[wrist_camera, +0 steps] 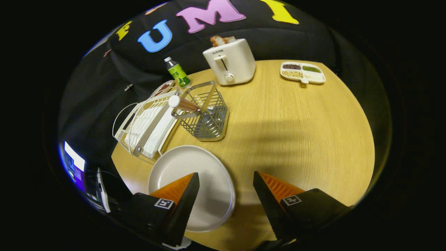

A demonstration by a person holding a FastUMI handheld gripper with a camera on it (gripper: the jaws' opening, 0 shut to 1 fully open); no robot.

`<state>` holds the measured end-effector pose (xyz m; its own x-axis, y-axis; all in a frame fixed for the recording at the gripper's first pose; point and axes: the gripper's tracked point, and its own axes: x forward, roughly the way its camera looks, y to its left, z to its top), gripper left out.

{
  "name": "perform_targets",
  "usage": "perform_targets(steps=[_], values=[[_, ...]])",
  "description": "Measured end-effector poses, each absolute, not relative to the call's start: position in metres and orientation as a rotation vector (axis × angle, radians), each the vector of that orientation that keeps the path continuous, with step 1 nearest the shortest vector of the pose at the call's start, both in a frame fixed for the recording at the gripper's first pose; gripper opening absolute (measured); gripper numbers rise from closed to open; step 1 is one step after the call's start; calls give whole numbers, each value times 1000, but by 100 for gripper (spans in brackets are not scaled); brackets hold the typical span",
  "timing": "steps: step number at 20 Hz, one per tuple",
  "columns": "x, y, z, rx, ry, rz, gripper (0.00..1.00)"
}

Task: Take the plate from the dish rack, then take the spoon from the basket and place it into the plate.

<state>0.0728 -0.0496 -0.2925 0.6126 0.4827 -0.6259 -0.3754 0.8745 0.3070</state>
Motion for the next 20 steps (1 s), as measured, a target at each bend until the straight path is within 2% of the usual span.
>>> perform_targets(steps=[7, 13, 15, 16, 20], values=[[114, -11, -222, 93, 432, 581, 99], [143, 5, -217, 55, 345, 579, 99], [152, 7, -217, 41, 329, 572, 86], [157, 10, -217, 35, 321, 573, 68], [168, 15, -222, 49, 332, 562, 71]])
